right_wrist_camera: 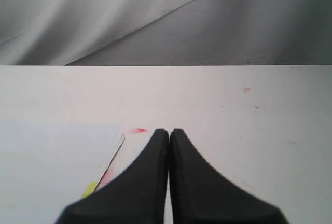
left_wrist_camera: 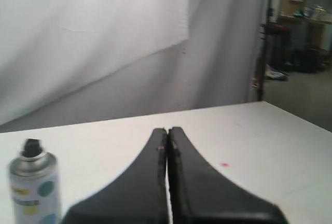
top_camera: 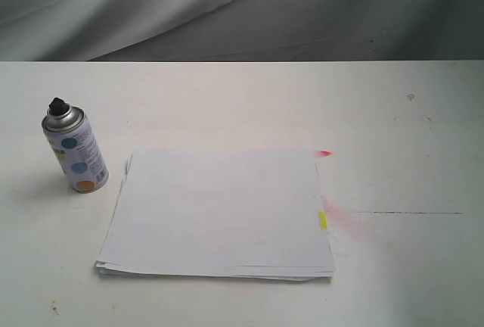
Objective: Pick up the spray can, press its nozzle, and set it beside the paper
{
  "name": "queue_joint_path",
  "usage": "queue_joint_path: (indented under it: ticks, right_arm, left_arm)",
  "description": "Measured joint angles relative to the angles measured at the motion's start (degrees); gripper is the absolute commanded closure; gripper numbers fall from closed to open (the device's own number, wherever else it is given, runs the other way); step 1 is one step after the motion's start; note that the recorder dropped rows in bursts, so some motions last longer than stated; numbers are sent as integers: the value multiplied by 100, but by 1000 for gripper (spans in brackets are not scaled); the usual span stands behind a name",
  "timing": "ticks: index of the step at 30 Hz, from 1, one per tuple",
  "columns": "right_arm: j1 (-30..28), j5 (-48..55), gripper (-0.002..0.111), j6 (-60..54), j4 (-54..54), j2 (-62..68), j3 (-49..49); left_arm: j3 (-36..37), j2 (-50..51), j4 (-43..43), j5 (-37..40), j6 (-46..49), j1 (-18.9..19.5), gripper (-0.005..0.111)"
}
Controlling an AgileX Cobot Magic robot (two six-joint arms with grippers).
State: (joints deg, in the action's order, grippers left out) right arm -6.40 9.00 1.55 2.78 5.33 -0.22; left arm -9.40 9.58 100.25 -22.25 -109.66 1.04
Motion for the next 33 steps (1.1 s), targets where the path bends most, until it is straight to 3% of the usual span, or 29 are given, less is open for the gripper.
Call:
queue_joint_path:
  ticks: [5,7,12,15,25,33]
  right_arm:
    - [0,0,108,11,0,0,0]
    - [0,11,108,11,0,0,0]
    - [0,11,108,11,0,0,0]
    - [0,11,108,11,0,0,0]
    - [0,11,108,11,0,0,0]
    - [0,11,108,11,0,0,0]
  left_arm:
    - [0,0,-367,1236,291,0,107]
    - [0,0,-1251,1628,1068,0,107]
    - [11,0,-5013,2320,4465,0,107]
    - [115,0,-6335,2393,5991,0,107]
    - [881,-9,-7823,2540,7455,0,107]
    - [915,-413,-9090,2736,8949,0,107]
